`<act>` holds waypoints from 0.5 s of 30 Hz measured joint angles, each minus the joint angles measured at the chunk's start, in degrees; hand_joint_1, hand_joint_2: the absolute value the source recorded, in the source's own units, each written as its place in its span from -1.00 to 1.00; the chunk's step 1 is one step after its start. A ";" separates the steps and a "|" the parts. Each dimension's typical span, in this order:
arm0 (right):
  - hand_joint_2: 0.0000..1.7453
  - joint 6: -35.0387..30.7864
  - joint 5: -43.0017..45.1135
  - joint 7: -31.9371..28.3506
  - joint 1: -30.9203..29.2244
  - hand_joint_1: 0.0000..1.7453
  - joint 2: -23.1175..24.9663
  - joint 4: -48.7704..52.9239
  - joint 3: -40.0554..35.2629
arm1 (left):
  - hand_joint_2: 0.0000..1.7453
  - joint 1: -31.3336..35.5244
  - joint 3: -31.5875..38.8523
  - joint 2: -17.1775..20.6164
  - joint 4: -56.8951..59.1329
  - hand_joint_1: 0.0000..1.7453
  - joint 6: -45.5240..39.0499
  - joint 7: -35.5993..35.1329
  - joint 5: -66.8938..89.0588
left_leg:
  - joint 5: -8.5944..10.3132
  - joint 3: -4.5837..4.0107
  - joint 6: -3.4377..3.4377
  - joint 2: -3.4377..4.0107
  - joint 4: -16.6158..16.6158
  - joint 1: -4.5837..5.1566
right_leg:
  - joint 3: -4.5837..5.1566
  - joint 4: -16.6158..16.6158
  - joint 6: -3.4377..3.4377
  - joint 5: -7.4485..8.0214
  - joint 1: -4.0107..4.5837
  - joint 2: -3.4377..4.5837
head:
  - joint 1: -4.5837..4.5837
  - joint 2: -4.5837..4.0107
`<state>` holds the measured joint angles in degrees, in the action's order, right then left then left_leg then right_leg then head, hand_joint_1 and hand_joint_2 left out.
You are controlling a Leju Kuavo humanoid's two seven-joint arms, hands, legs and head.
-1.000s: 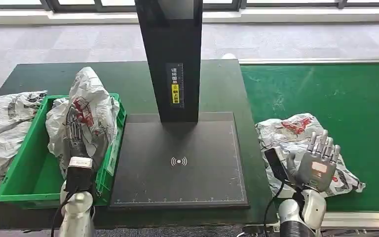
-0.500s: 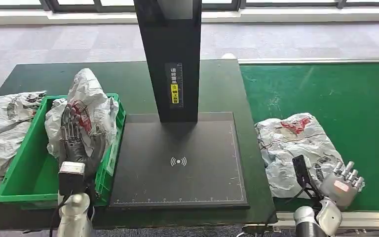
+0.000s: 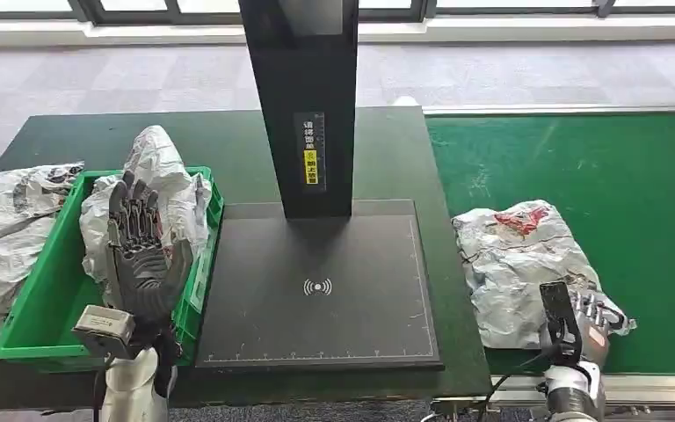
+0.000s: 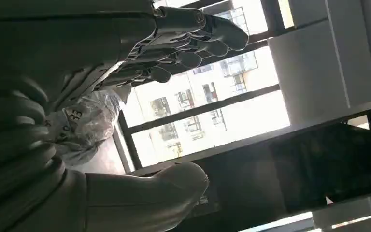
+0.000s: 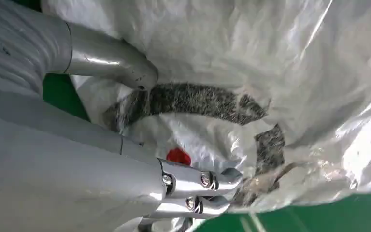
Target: Moved the parcel from conveyor to table for the left to box.
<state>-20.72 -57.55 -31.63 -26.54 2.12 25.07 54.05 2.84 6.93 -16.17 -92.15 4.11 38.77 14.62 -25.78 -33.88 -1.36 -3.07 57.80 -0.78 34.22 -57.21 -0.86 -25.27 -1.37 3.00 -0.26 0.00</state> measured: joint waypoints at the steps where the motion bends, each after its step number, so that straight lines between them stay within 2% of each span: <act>1: 1.00 0.15 0.28 -0.32 -0.13 -1.00 -0.02 -0.39 0.00 | 1.00 -0.13 -0.04 0.00 -0.15 -1.00 0.02 0.00 0.00 | 0.00 0.01 0.00 0.01 0.00 0.01 | 0.01 0.00 0.00 0.01 0.00 0.01 | -0.02 0.00; 6: 1.00 0.59 0.61 -0.61 -0.62 -1.00 -0.09 -1.33 0.11 | 1.00 -0.58 -0.33 0.04 -0.61 -1.00 0.02 0.00 0.00 | 0.06 0.02 0.02 -0.01 0.00 -0.01 | 0.01 -0.01 0.00 0.03 0.03 -0.01 | -0.02 0.00; 7: 1.00 0.59 0.65 -0.65 -0.68 -0.72 -0.09 -1.48 0.24 | 1.00 -0.60 -0.33 0.04 -0.70 -1.00 0.02 0.00 0.00 | 0.06 0.02 0.02 0.00 0.00 -0.01 | 0.01 -0.01 0.00 0.03 0.03 0.00 | 0.00 0.00; 8: 1.00 0.79 0.87 -0.83 -0.75 1.00 -0.09 -1.61 0.61 | 1.00 -0.60 -0.35 0.04 -0.72 -1.00 0.04 0.00 0.00 | 0.06 0.01 0.03 -0.01 0.00 -0.01 | 0.00 -0.01 0.00 0.03 0.03 -0.01 | 0.00 0.00; 12: 1.00 11.05 5.74 -5.11 -0.81 1.00 -0.15 -2.31 1.86 | 1.00 -0.47 -0.35 0.07 -0.29 -1.00 1.00 0.00 0.81 | 0.05 0.01 0.03 -0.01 0.00 0.00 | 0.02 -0.01 0.00 0.03 0.01 -0.01 | 0.00 0.00; 15: 1.00 13.51 7.41 -6.25 -0.78 1.00 -0.11 -2.73 1.97 | 1.00 -0.36 -0.35 0.09 0.46 -1.00 1.07 0.00 1.27 | 0.06 0.00 0.03 -0.03 0.00 0.00 | 0.02 -0.01 0.00 0.03 0.01 -0.03 | -0.02 0.00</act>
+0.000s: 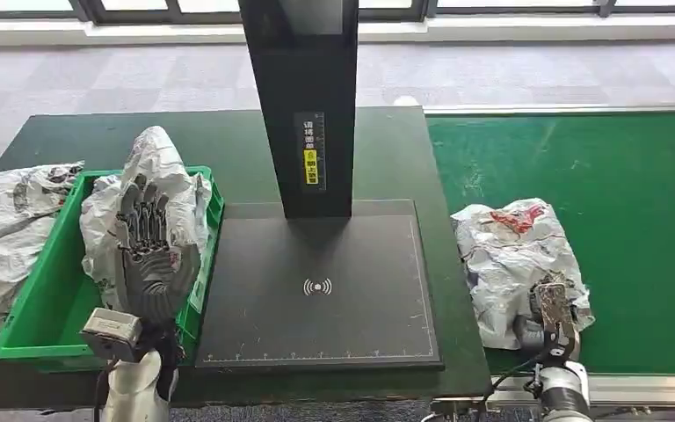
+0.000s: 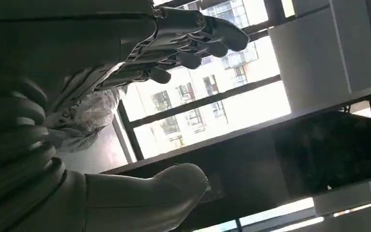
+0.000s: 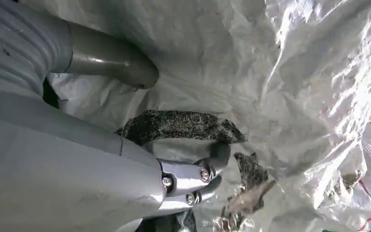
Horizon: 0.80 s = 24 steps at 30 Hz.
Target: Moved the parcel from conveyor to table for the left to box.
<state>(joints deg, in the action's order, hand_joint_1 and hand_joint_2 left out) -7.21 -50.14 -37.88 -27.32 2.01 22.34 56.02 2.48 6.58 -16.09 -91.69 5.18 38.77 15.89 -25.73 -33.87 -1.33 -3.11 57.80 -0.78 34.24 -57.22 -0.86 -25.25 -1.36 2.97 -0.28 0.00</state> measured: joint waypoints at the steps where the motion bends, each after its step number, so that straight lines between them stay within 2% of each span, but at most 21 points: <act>1: 1.00 1.91 1.29 -0.79 0.00 1.00 0.00 0.00 0.00 | 1.00 0.02 0.00 0.00 0.22 -1.00 0.00 0.00 0.40 | 0.00 -0.01 0.00 0.00 0.00 0.00 | 0.00 0.00 0.00 0.00 0.01 0.00 | 0.02 0.00; 3: 1.00 6.82 5.73 -2.09 -0.02 1.00 0.33 0.22 0.00 | 1.00 0.05 0.00 0.00 0.50 -1.00 0.00 0.00 1.16 | 0.00 0.00 0.00 0.02 0.00 0.00 | 0.00 0.00 0.00 0.00 0.02 0.03 | 0.00 0.00; 5: 1.00 8.81 8.90 -2.38 -0.02 1.00 0.85 0.57 0.00 | 1.00 0.07 0.00 0.00 0.72 -1.00 0.00 0.00 1.68 | -0.01 0.01 -0.01 0.05 0.00 -0.01 | 0.00 0.00 0.00 0.00 0.02 0.09 | 0.00 0.00; 10: 1.00 9.72 14.97 -2.49 0.04 1.00 1.86 1.14 -0.40 | 1.00 0.08 0.02 0.00 0.94 -1.00 0.13 0.00 2.19 | -0.01 0.01 -0.02 0.02 0.00 -0.01 | 0.00 -0.01 0.01 -0.01 0.03 0.03 | 0.00 0.00; 15: 1.00 9.49 24.59 -2.36 2.03 1.00 3.47 5.54 -4.93 | 1.00 0.02 0.02 0.00 0.96 -1.00 0.13 0.00 2.86 | -0.01 0.00 -0.01 -0.01 0.00 -0.01 | 0.01 -0.01 0.00 -0.01 0.02 0.00 | 0.00 0.00; 20: 1.00 0.58 36.99 -2.36 7.80 1.00 6.45 19.53 -13.82 | 1.00 -0.05 0.04 0.00 1.00 -1.00 0.13 0.00 2.86 | -0.01 -0.04 -0.01 -0.09 0.00 -0.01 | 0.03 -0.01 0.02 -0.04 -0.01 -0.03 | 0.00 0.00; 22: 1.00 -5.90 39.86 -2.43 11.32 1.00 7.80 28.48 -19.08 | 1.00 -0.06 0.04 0.00 1.20 -1.00 0.13 0.00 2.84 | -0.02 -0.10 -0.01 -0.11 -0.01 -0.01 | 0.06 -0.03 0.02 -0.05 -0.01 -0.06 | 0.02 0.00; 24: 1.00 -8.31 40.45 -2.45 13.34 1.00 8.50 34.15 -23.09 | 1.00 -0.05 0.04 0.00 1.40 -1.00 0.13 0.00 2.84 | -0.06 -0.08 -0.06 0.03 -0.01 -0.01 | 0.12 -0.02 0.03 -0.05 0.00 0.16 | 0.00 0.00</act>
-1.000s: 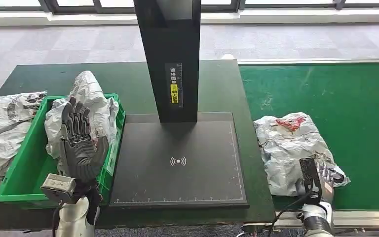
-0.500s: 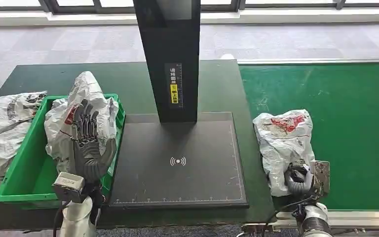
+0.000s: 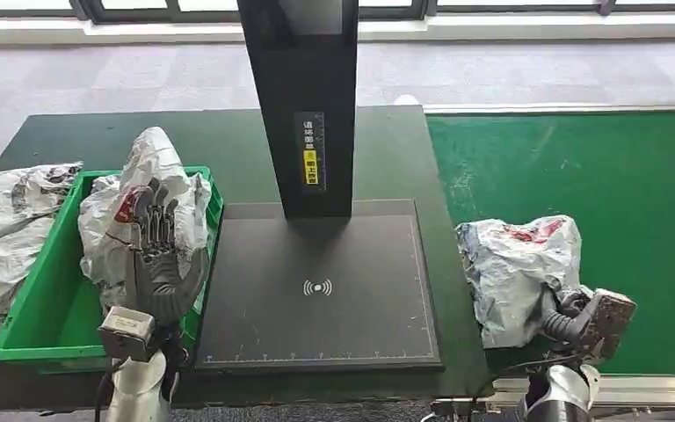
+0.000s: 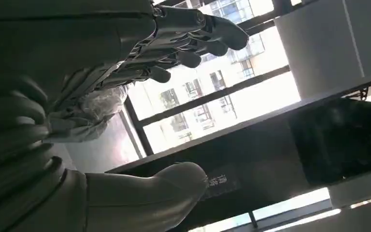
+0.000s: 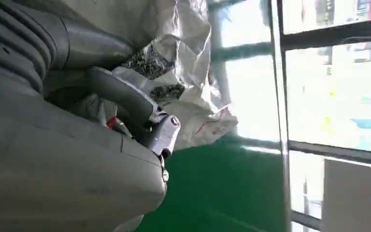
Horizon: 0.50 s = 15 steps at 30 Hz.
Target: Moved the parcel from conveyor to table for the left to box.
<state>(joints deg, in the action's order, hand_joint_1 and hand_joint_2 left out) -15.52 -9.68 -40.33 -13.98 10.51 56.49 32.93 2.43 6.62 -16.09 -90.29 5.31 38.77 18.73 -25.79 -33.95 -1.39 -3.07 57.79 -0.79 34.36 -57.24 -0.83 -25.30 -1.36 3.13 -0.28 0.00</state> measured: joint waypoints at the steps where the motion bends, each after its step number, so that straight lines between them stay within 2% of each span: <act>1: 1.00 -0.28 0.04 -0.02 0.80 1.00 0.28 2.31 -1.59 | 1.00 0.00 0.00 0.00 0.07 -1.00 0.00 0.00 0.00 | 0.00 0.01 0.00 0.04 0.00 0.00 | 0.01 0.00 0.00 0.00 -0.01 0.02 | 0.00 0.00; 7: 1.00 -1.29 0.33 0.09 3.79 1.00 1.59 11.40 -6.62 | 1.00 0.00 0.00 0.00 0.39 -1.00 0.00 0.00 0.00 | 0.01 -0.01 0.02 -0.03 0.00 0.00 | -0.02 0.00 0.00 0.00 0.01 -0.16 | 0.00 0.00; 11: 1.00 -10.63 0.07 0.07 7.14 1.00 1.84 20.50 -13.05 | 1.00 0.07 0.00 0.00 0.94 -1.00 -0.04 0.00 0.20 | 0.03 -0.04 0.03 -0.09 0.00 0.00 | -0.03 -0.01 0.00 0.00 0.00 -0.21 | 0.00 0.00; 15: 1.00 -14.03 -0.59 0.04 9.28 1.00 1.92 28.50 -22.03 | 1.00 0.16 0.00 0.00 1.59 -1.00 -0.31 0.00 0.70 | 0.01 0.01 0.00 0.05 0.00 0.00 | 0.02 -0.01 0.02 0.00 0.02 -0.02 | 0.00 0.00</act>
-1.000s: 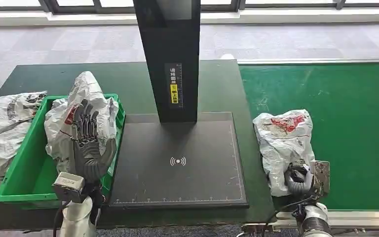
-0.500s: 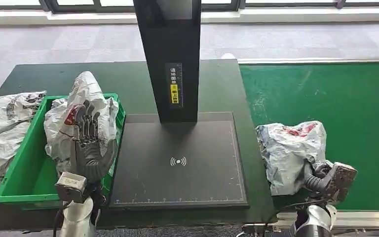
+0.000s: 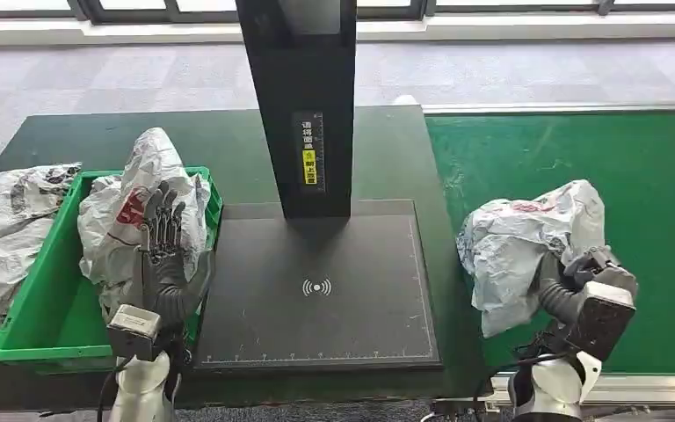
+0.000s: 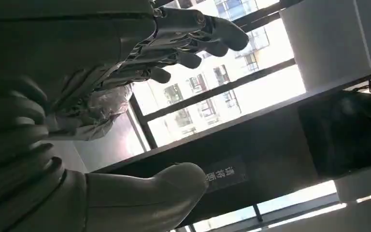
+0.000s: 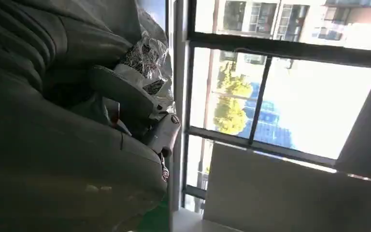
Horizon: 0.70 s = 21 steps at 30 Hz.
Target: Moved the parcel from conveyor to table for the left to box.
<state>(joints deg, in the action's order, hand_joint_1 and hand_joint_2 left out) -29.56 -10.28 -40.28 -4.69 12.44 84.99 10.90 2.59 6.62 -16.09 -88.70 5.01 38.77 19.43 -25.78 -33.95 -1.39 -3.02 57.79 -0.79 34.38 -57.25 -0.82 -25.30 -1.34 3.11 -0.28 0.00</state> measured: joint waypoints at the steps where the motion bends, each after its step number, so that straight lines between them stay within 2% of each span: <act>1: 1.00 0.86 0.44 0.00 0.10 1.00 0.00 1.17 -1.99 | 1.00 0.02 0.00 0.00 0.13 -1.00 0.00 0.00 0.13 | 0.00 0.00 0.00 0.00 0.00 0.00 | 0.01 0.00 0.00 0.00 0.00 0.00 | 0.00 0.00; 4: 1.00 4.16 1.78 0.04 0.27 1.00 0.20 3.33 -5.81 | 1.00 0.06 0.00 0.00 0.53 -1.00 -0.02 0.00 0.31 | 0.01 0.00 0.00 -0.02 0.00 0.00 | 0.00 0.00 0.01 -0.01 0.00 -0.03 | 0.00 0.00; 8: 1.00 17.43 4.31 0.09 0.74 1.00 1.29 5.49 -9.82 | 1.00 0.08 -0.02 0.00 1.03 -1.00 -0.57 0.00 0.42 | 0.01 0.01 0.00 -0.03 -0.01 -0.01 | -0.02 -0.01 0.01 0.00 0.00 -0.05 | 0.00 0.00; 10: 1.00 21.00 4.66 0.09 1.26 1.00 2.16 6.34 -11.90 | 1.00 0.08 -0.02 0.00 1.16 -1.00 -0.79 0.00 0.44 | 0.01 0.00 0.00 -0.06 -0.01 0.00 | -0.02 -0.01 0.01 -0.01 0.00 -0.10 | 0.00 0.00; 15: 1.00 24.74 5.62 0.09 1.78 1.00 3.24 7.05 -15.07 | 1.00 0.10 -0.07 0.02 1.47 -1.00 -0.92 0.00 0.42 | 0.01 -0.01 0.00 -0.08 -0.01 0.00 | -0.03 -0.01 0.02 -0.01 0.00 -0.12 | 0.00 0.00; 21: 1.00 26.17 5.18 0.26 1.39 1.00 4.04 4.54 -15.71 | 1.00 0.16 -0.26 0.02 1.77 -1.00 -1.01 0.00 0.39 | 0.01 -0.03 0.00 -0.09 -0.01 0.00 | -0.03 0.00 0.01 -0.01 -0.01 -0.15 | 0.00 0.00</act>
<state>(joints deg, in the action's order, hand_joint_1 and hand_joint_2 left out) -3.39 -5.09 -40.02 -3.31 16.48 89.54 -4.81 2.75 6.36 -16.06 -86.93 4.00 38.77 19.82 -25.77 -33.98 -1.38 -3.11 57.78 -0.79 34.35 -57.24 -0.80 -25.31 -1.35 2.97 -0.28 0.00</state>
